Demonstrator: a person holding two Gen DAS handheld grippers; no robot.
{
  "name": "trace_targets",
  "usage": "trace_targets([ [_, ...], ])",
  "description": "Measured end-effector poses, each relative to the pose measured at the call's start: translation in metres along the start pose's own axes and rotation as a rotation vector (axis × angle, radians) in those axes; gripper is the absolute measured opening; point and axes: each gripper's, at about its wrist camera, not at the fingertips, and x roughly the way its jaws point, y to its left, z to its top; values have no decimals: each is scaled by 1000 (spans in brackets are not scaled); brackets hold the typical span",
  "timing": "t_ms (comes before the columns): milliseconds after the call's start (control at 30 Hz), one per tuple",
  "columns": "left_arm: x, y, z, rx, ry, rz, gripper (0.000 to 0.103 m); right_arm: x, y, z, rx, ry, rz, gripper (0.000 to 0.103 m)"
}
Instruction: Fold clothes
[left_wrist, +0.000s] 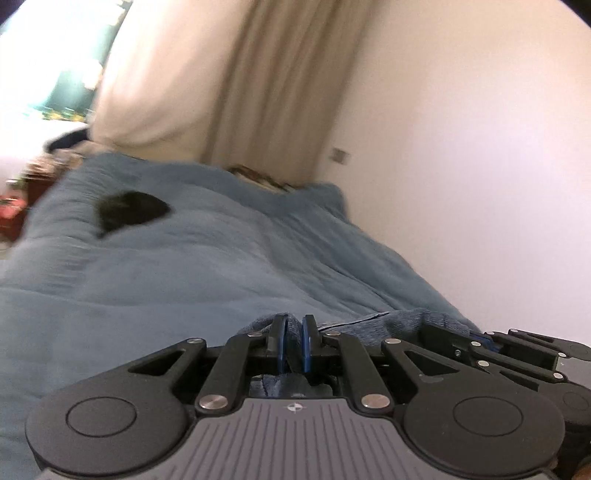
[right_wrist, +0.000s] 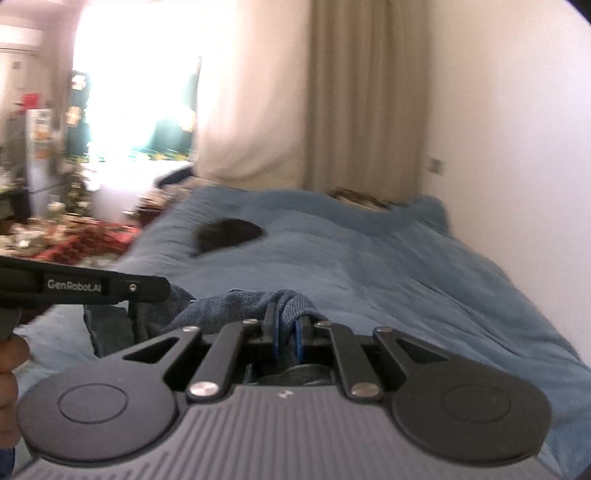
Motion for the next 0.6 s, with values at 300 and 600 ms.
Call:
trace_targets([
  [300,-66,80,-61,-50,96,151,9,1,134,-47,-24,101,186,9],
  [600,-42,110,-191,-127,322,152,8,37,173,-186,-65,364,212,10],
])
